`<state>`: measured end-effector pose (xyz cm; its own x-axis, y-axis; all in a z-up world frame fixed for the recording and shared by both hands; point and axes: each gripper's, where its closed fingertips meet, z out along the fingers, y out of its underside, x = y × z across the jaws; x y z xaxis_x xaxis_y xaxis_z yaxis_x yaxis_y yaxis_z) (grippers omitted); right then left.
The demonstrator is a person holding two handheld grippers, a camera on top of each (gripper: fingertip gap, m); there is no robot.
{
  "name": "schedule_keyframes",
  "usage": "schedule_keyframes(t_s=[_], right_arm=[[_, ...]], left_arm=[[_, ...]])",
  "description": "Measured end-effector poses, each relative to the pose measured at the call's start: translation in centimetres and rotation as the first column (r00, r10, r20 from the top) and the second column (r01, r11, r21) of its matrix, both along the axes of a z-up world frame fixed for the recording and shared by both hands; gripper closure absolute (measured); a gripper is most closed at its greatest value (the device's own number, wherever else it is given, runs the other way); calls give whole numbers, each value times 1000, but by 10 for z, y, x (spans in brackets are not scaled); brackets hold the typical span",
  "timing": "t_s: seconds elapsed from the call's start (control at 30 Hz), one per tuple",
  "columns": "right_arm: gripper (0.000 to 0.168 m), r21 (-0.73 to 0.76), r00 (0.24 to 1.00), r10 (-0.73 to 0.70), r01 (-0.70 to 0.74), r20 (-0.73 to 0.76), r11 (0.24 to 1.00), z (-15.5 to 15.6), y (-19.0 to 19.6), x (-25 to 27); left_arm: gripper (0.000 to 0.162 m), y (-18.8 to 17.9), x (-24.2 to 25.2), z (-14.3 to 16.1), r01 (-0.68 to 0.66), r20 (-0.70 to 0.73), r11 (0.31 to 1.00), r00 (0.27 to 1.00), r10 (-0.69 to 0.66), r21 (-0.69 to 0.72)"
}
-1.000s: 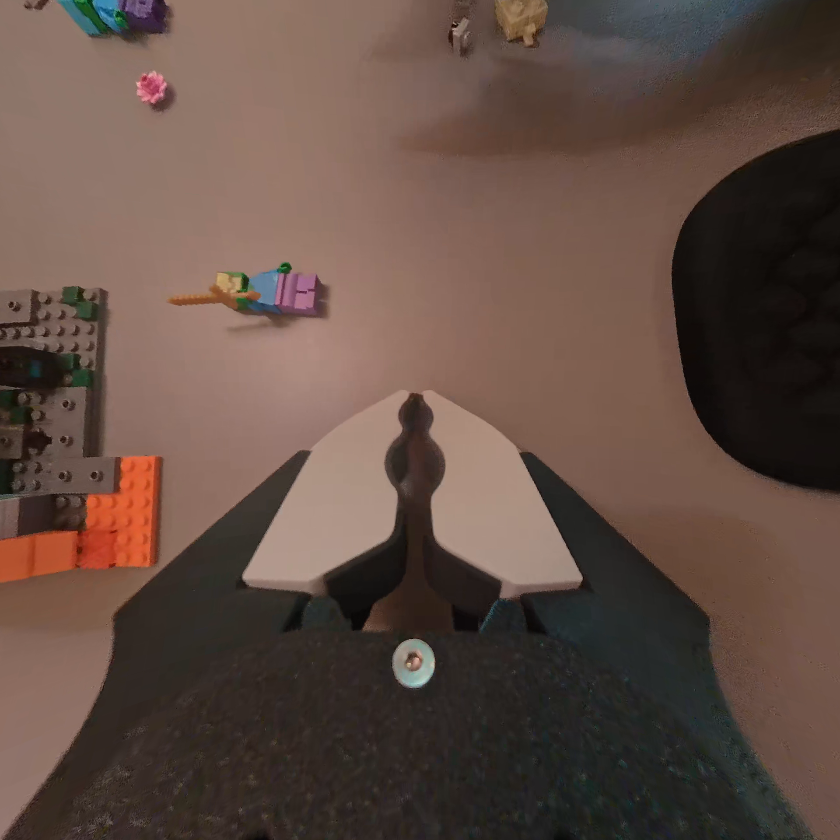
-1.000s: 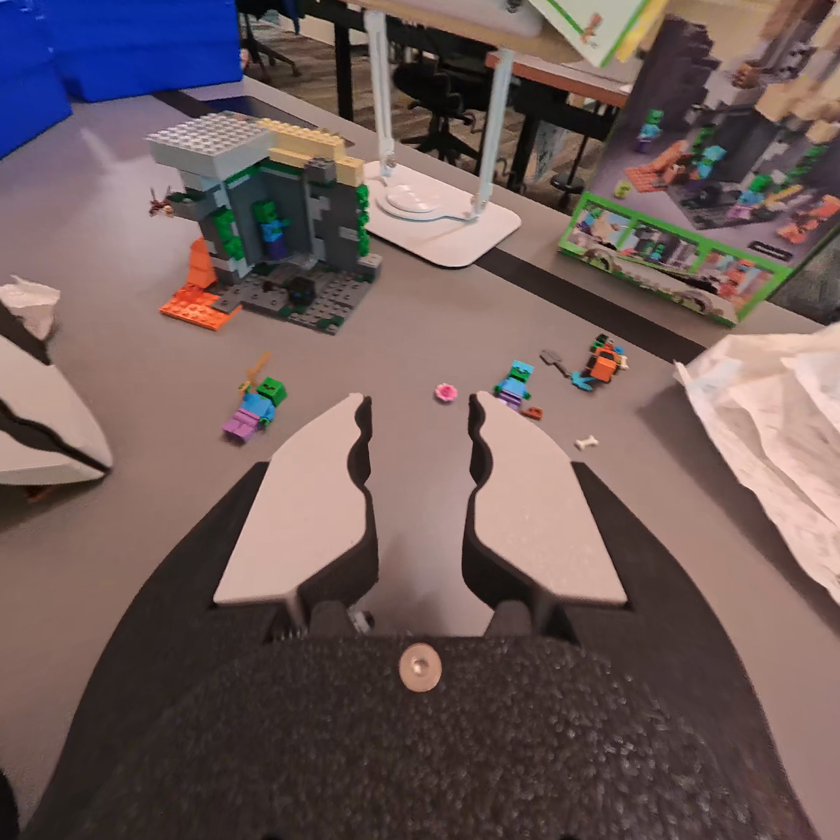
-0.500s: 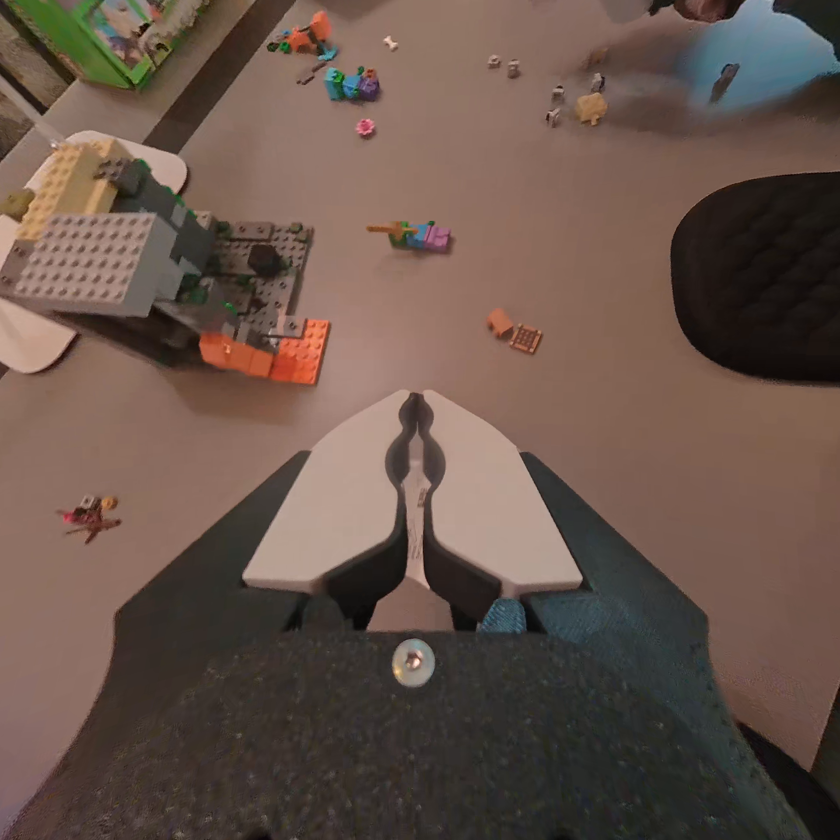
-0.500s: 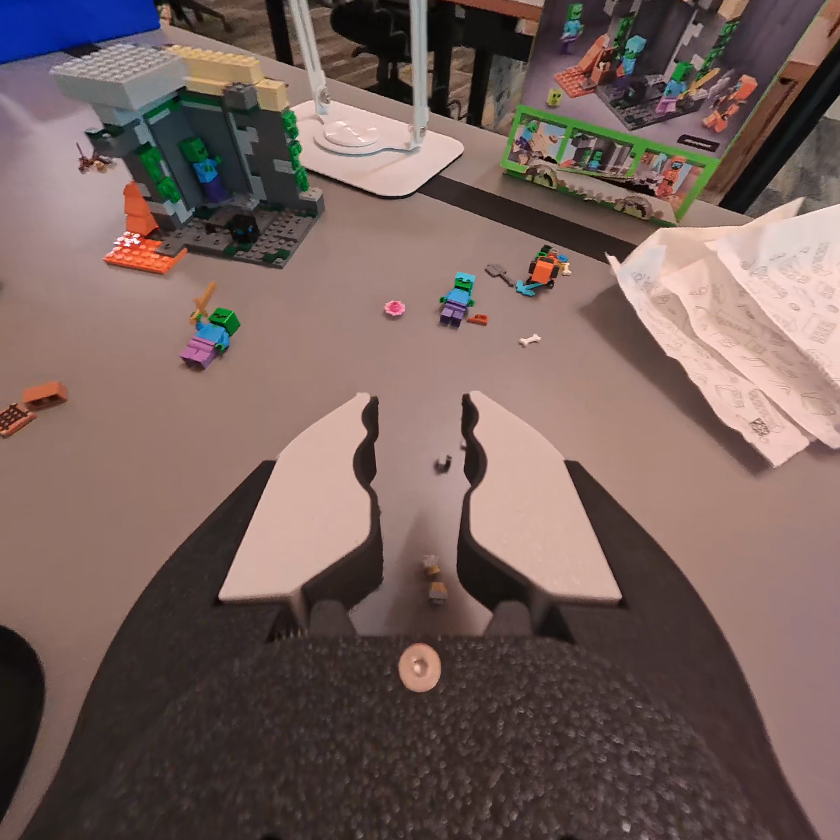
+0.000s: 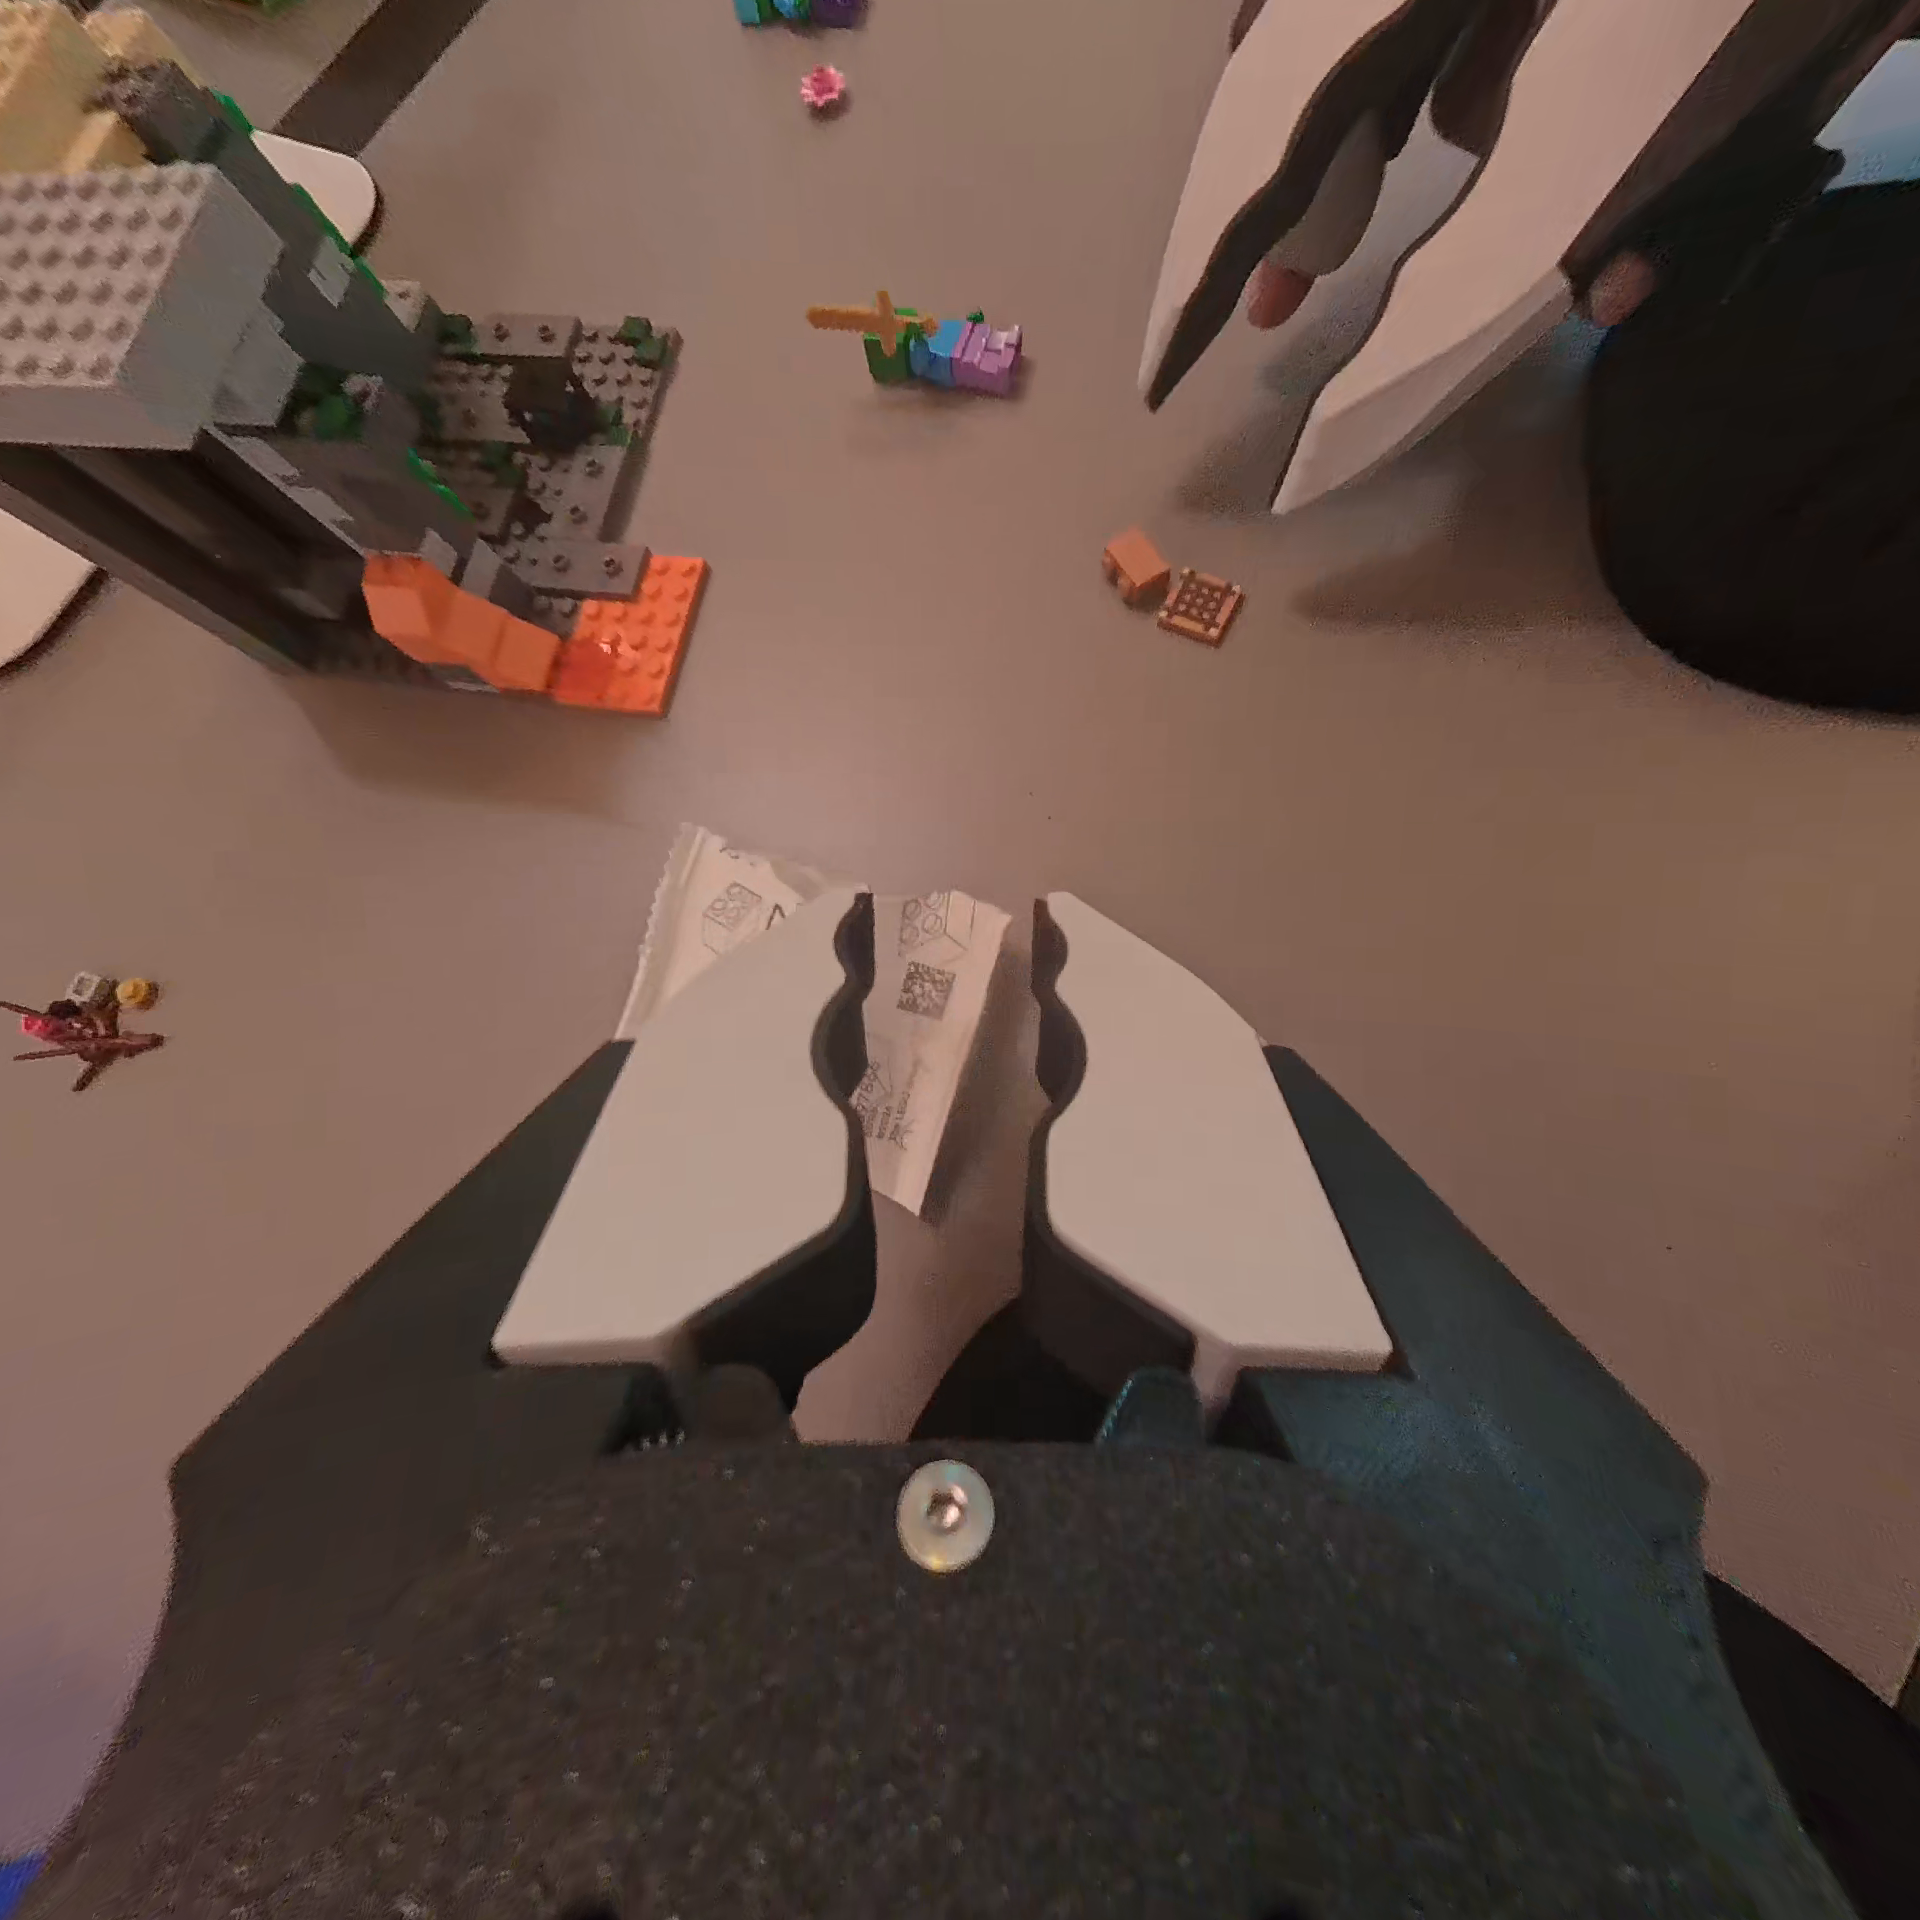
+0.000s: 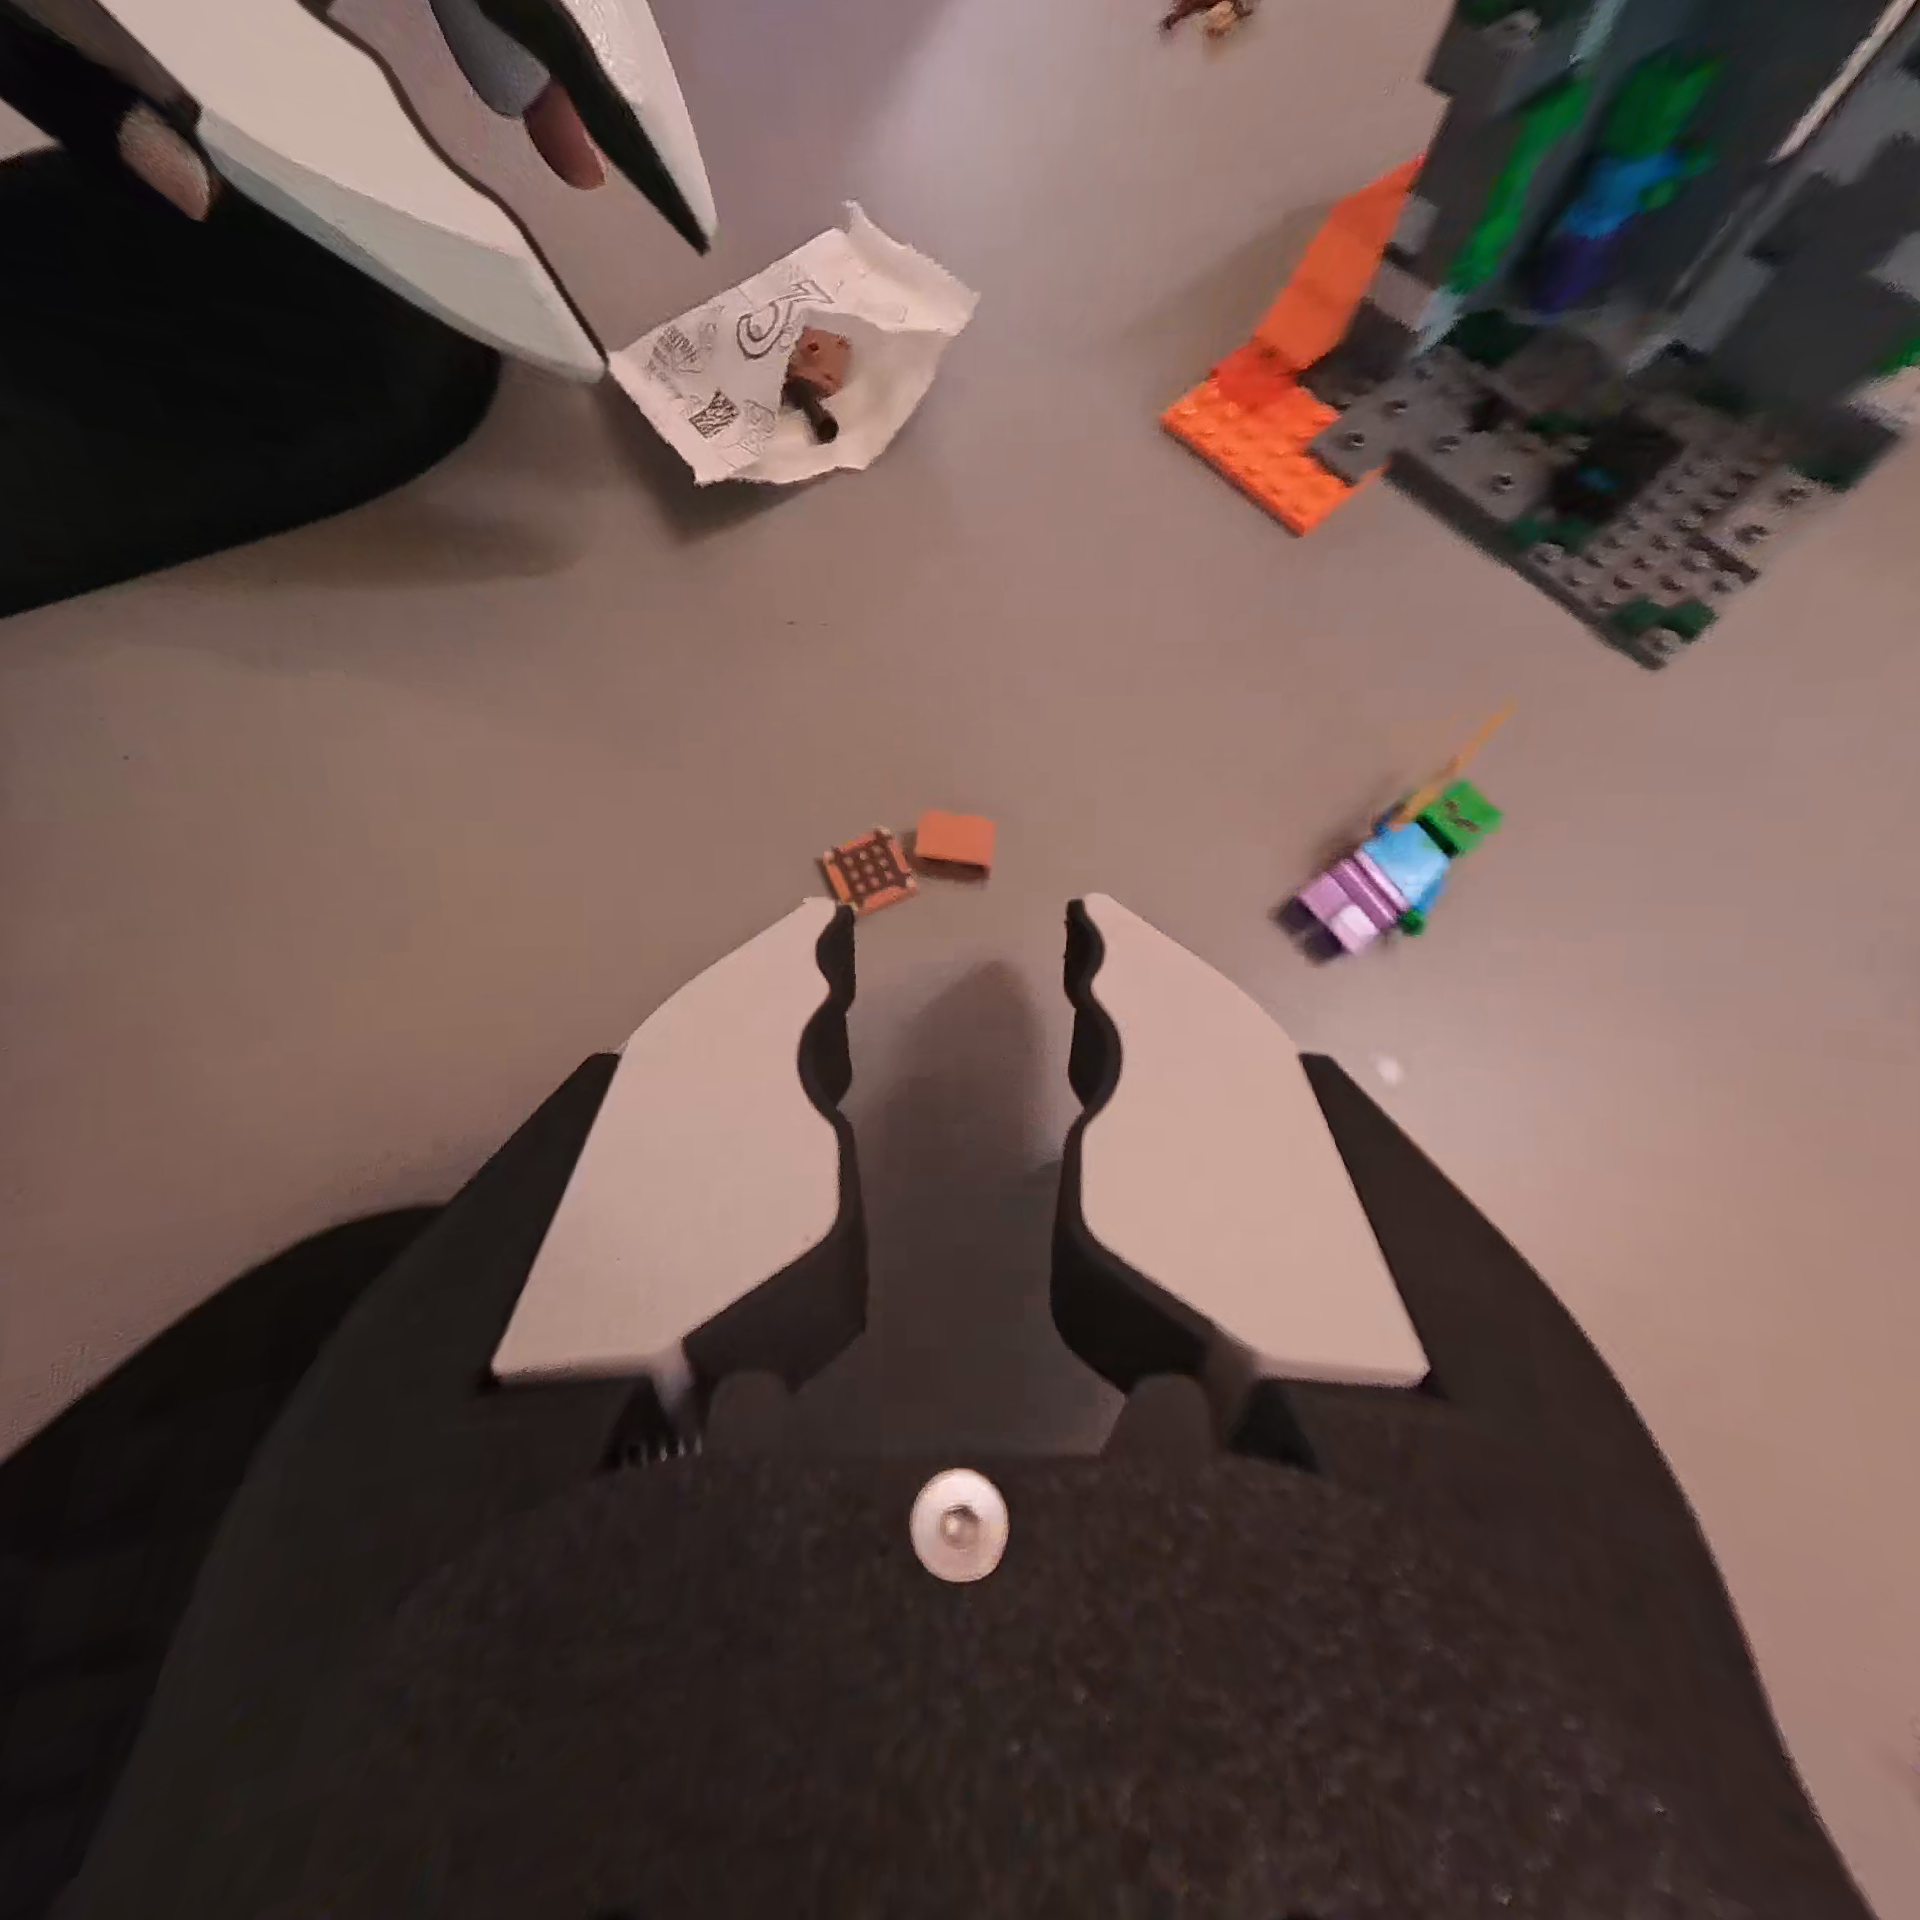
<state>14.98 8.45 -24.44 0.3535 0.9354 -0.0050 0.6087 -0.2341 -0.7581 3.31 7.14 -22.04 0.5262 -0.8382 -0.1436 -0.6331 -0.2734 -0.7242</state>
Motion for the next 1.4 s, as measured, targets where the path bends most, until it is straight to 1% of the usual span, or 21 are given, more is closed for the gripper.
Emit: schedule_keyframes(t_s=[0.1,0.2,0.27,0.37,0.5,0.57,0.63,0.73,0.77,0.8,0.87,0.9,0.93,0.97,1.2,1.4], right_arm=[[130,-35,1000,-10,11,25,999,-7,2,-12],[133,-73,999,-25,28,44,997,-10,5,-17],[138,-79,997,-31,36,65,996,-12,7,-18],[144,-81,994,-32,41,108,996,-15,10,-19],[149,-77,988,-12,24,152,997,-17,8,-22],[152,-80,987,-9,22,159,997,-17,7,-23],[152,-80,987,-6,19,160,997,-17,7,-23],[152,-88,989,-6,19,150,996,-17,7,-23],[152,-87,989,-7,20,147,996,-17,7,-23],[152,-86,990,-8,20,144,996,-17,7,-23],[152,-86,991,-9,21,133,996,-16,6,-23],[153,-88,992,-9,20,123,996,-15,6,-24],[153,-89,994,-10,20,111,996,-13,5,-25],[153,-87,995,-13,21,98,996,-11,6,-25],[153,-67,999,-16,18,33,998,4,8,-34],[153,-43,999,19,-21,-43,999,20,4,-48]], left_arm=[[129,1,-6,-5,-4,-23,1000,1000,4,18],[121,5,-13,-10,-2,-32,1000,999,2,4],[112,10,-18,-17,-2,-51,1000,999,1,-20],[92,15,-23,-29,24,-100,997,995,-30,-68],[72,22,-25,-39,64,-154,992,985,-81,-109],[65,27,-25,-43,85,-177,989,979,-106,-125],[63,30,-24,-44,100,-183,984,975,-127,-148],[69,29,-23,-46,127,-182,971,969,-165,-202],[76,29,-23,-46,130,-171,967,971,-170,-220],[79,28,-22,-47,137,-159,963,971,-176,-231],[86,31,-22,-45,140,-142,967,975,-172,-212],[92,32,-22,-42,139,-124,971,979,-165,-195],[104,34,-21,-38,137,-102,976,983,-155,-169],[110,35,-20,-33,145,-73,979,985,-157,-144],[117,32,-20,-31,160,-1,983,987,-161,-88],[116,27,-16,-27,211,40,977,977,-209,-37]])
